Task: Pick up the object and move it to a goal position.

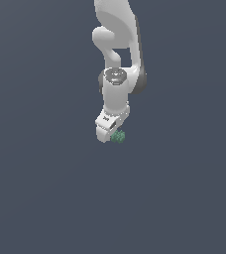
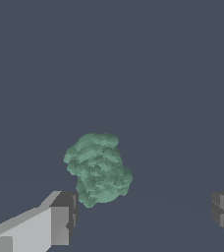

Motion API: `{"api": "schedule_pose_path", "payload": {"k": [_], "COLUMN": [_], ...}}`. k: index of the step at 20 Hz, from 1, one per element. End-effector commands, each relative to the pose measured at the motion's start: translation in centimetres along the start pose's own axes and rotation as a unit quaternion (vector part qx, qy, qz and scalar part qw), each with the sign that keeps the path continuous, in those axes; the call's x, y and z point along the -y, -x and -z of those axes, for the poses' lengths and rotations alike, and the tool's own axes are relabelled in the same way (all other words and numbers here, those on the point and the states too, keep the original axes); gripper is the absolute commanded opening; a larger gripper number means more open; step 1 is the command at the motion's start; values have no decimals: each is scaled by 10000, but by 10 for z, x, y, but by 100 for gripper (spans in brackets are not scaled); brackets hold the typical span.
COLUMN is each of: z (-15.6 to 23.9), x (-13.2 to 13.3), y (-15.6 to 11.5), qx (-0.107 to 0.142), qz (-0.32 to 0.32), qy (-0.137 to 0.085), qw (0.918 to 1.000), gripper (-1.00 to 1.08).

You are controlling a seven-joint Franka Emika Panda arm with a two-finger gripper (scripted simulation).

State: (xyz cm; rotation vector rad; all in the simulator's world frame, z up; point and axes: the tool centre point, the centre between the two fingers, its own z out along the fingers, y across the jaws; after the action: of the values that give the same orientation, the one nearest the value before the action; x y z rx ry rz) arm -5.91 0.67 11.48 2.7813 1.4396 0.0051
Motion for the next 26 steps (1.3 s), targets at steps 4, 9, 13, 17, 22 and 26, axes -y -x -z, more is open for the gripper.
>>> {"api": "schedule_pose_path", "payload": {"k": [4, 9, 13, 17, 22, 26], "z": [-9, -14, -17, -19, -19, -27], "x": [15, 25, 31, 34, 34, 34], "y": [0, -1, -1, -1, -1, 0], "qx": [-3, -9, -14, -17, -17, -17], "qz": [811, 1345, 1629, 1786, 1797, 1800], "qy": [-21, -36, -43, -48, -49, -49], "qw": [9967, 9909, 9866, 9839, 9837, 9836], "gripper": [100, 100, 100, 100, 100, 100]}}
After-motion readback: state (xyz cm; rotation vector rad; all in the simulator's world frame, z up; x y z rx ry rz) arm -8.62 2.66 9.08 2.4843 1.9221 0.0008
